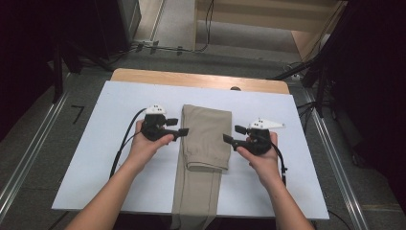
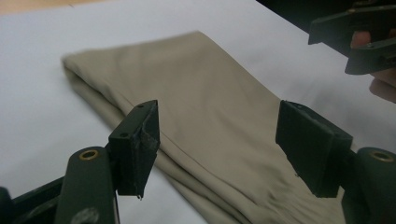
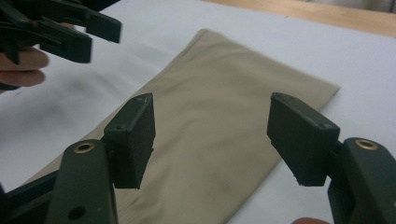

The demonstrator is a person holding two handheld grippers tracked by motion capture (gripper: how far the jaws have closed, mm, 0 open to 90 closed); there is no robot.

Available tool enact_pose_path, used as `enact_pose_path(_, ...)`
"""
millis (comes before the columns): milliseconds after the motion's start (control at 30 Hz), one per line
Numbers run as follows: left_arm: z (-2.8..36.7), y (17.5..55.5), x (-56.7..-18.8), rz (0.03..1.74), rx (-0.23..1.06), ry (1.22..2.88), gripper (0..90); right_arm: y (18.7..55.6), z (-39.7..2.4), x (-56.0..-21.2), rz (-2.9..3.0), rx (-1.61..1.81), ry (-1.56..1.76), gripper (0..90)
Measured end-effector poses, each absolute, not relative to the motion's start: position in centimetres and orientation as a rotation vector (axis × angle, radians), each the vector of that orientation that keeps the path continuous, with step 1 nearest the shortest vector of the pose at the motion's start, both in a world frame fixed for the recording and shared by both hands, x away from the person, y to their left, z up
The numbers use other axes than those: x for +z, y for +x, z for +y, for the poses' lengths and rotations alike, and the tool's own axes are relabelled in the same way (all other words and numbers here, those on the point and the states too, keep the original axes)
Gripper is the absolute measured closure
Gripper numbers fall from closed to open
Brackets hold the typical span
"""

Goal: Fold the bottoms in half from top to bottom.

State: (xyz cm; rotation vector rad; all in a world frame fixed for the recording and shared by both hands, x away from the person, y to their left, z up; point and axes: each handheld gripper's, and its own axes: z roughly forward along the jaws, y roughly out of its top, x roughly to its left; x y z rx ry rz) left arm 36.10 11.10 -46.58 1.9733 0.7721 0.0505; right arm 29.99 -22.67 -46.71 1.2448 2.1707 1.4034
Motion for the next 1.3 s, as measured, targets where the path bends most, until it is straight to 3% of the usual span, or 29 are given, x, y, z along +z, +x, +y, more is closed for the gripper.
enact_pose_path(200, 10.6, 31.7, -49.0, 0.733, 0.043, 2.027, 32.0, 25.7, -22.2, -48.2, 2.225, 1.42, 1.203, 31.7)
enact_pose_path(367, 9.8, 28.7, -50.1, 0.699, 0.11, 2.081, 29.2, 23.7, -21.4, -50.1, 2.278, 1.358, 1.203, 31.1)
enact_pose_path(633, 8.9, 28.4, -50.9, 0.768, 0.205, 2.139, 31.7, 23.6, -19.6, -52.2, 2.345, 1.112, 1.211, 29.3)
enact_pose_path(767, 9.1, 28.6, -50.7, 0.773, 0.203, 2.11, 34.9, 23.4, -19.4, -52.1, 2.268, 1.095, 1.227, 40.3)
enact_pose_path(933, 9.4, 28.9, -50.5, 0.778, 0.185, 2.058, 45.6, 23.3, -19.9, -51.9, 2.21, 1.173, 1.231, 54.8)
enact_pose_path(1033, 9.4, 29.2, -50.6, 0.783, 0.156, 2.056, 58.5, 23.4, -19.8, -51.9, 2.204, 1.182, 1.23, 59.6)
enact_pose_path(1133, 9.3, 29.2, -50.6, 0.783, 0.152, 2.055, 65.5, 23.6, -19.6, -52.0, 2.21, 1.176, 1.231, 64.0)
enact_pose_path(1300, 9.1, 29.1, -50.8, 0.764, 0.142, 2.079, 69.8, 23.8, -19.4, -52.1, 2.235, 1.15, 1.228, 67.1)
